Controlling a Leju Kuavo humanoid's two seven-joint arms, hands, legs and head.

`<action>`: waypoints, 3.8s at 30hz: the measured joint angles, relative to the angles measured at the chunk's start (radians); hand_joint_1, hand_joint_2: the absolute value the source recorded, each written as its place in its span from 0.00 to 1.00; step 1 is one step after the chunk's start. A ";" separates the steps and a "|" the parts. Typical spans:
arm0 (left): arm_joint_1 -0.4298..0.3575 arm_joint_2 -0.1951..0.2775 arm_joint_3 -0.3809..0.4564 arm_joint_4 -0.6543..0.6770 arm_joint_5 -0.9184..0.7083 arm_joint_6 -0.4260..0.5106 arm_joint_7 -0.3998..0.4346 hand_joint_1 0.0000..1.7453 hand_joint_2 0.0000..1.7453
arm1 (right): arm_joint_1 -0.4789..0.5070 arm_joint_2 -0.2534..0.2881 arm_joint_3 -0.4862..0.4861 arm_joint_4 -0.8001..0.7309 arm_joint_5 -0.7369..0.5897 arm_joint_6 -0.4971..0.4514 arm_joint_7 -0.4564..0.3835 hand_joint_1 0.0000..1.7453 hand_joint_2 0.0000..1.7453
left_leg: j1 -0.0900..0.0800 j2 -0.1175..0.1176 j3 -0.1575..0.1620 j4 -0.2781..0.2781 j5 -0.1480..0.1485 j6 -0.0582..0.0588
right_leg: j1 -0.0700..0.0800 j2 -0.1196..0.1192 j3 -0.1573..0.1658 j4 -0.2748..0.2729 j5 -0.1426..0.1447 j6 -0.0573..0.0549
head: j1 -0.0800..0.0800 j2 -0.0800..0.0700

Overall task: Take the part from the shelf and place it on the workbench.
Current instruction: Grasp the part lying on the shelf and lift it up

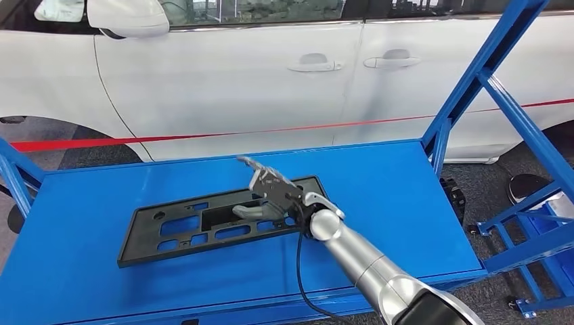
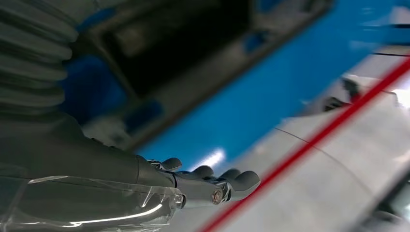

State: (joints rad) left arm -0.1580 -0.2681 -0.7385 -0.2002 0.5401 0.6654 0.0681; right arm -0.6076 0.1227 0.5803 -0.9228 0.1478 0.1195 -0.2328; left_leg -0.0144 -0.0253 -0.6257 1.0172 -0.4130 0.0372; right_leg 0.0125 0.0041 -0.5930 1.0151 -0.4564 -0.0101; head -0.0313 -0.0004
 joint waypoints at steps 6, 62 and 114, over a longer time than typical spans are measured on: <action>0.007 0.001 -0.020 0.000 0.028 0.026 0.024 0.00 0.00 | -0.009 0.010 0.101 0.191 0.041 -0.070 -0.078 0.00 0.25 | 0.000 0.006 0.019 -0.003 -0.010 -0.007 | 0.000 0.007 0.015 -0.001 -0.008 -0.006 | 0.000 0.000; 0.004 0.001 -0.043 -0.004 0.114 0.029 0.031 0.00 0.00 | 0.102 -0.087 0.306 -0.260 0.670 -0.376 -0.024 0.00 1.00 | -0.001 0.010 0.025 -0.002 -0.016 -0.007 | -0.001 0.010 0.021 -0.001 -0.012 -0.007 | 0.000 0.000; -0.004 0.004 -0.152 -0.007 0.239 -0.028 -0.007 0.00 0.00 | 0.135 0.158 0.123 0.004 0.150 0.129 -0.019 0.00 1.00 | -0.001 0.010 0.024 -0.003 -0.016 -0.007 | -0.001 0.010 0.021 -0.001 -0.012 -0.007 | 0.000 0.000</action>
State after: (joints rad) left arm -0.1623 -0.2640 -0.8907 -0.2071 0.7788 0.6375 0.0614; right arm -0.4730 0.2803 0.7035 -0.9187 0.2980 0.2480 -0.2515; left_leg -0.0154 -0.0153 -0.6013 1.0146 -0.4288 0.0301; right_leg 0.0116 0.0145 -0.5722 1.0146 -0.4684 -0.0167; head -0.0313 -0.0004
